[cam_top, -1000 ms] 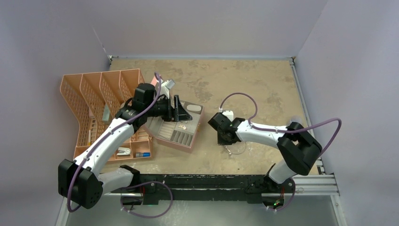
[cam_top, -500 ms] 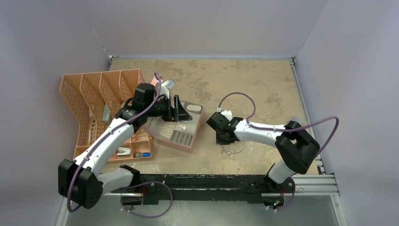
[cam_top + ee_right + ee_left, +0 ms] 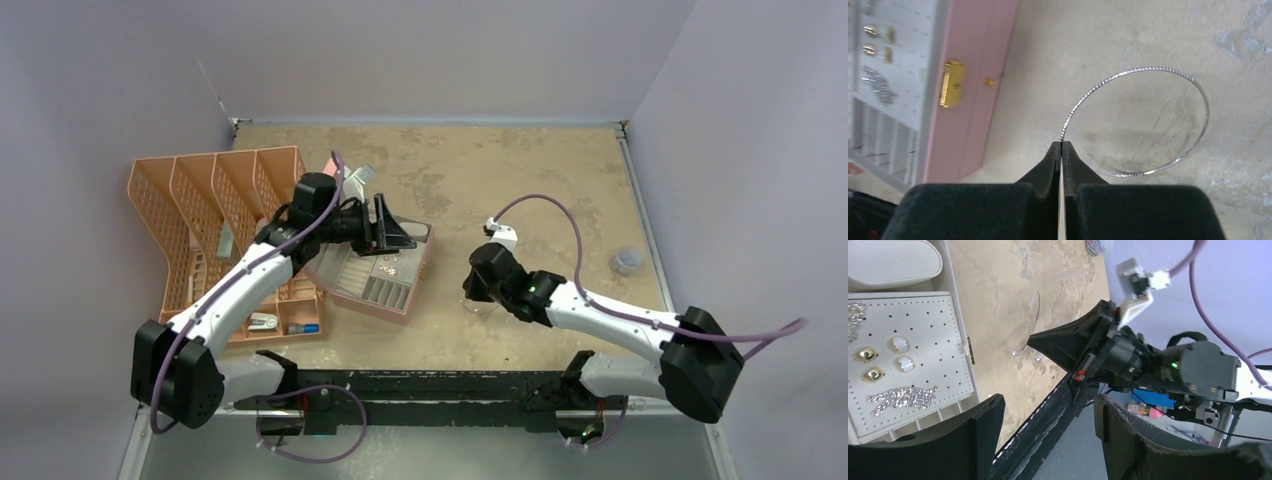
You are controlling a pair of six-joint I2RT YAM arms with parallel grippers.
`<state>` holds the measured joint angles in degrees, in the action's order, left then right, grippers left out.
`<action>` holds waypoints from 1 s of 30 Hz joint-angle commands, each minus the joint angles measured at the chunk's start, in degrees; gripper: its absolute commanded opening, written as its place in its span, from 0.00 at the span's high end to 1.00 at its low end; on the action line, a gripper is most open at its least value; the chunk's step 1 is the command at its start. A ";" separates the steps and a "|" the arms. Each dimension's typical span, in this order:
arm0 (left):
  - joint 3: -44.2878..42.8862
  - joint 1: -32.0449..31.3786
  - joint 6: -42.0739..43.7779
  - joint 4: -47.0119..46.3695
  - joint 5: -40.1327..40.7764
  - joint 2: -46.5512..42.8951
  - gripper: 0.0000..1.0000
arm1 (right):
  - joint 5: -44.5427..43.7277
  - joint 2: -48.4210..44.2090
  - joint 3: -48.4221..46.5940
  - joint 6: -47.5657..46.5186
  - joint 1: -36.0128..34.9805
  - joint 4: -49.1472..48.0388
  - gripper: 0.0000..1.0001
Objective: Organize the mixed jewelry
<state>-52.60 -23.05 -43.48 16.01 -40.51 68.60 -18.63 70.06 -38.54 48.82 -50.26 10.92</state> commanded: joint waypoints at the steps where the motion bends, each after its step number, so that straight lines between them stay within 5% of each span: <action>1: -2.62 -1.80 -2.68 -5.32 -2.11 3.68 0.35 | -2.63 -4.62 2.68 -1.29 -0.28 -8.57 1.00; 15: -15.71 -10.32 -4.94 -11.11 -1.76 25.03 0.30 | 4.55 -22.37 12.53 -13.57 -0.28 -24.15 1.00; 25: -17.95 -12.64 -5.08 -14.81 -7.78 30.67 0.30 | 6.06 -23.21 13.69 -15.44 -0.26 -26.37 1.00; 30: -18.83 -13.99 -4.00 -14.04 -7.95 32.18 0.41 | 7.03 -22.51 13.23 -15.68 -0.27 -26.74 1.00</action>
<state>-68.27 -35.99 -48.49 4.12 -46.37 100.03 -12.71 47.35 -24.73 34.83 -50.26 -11.94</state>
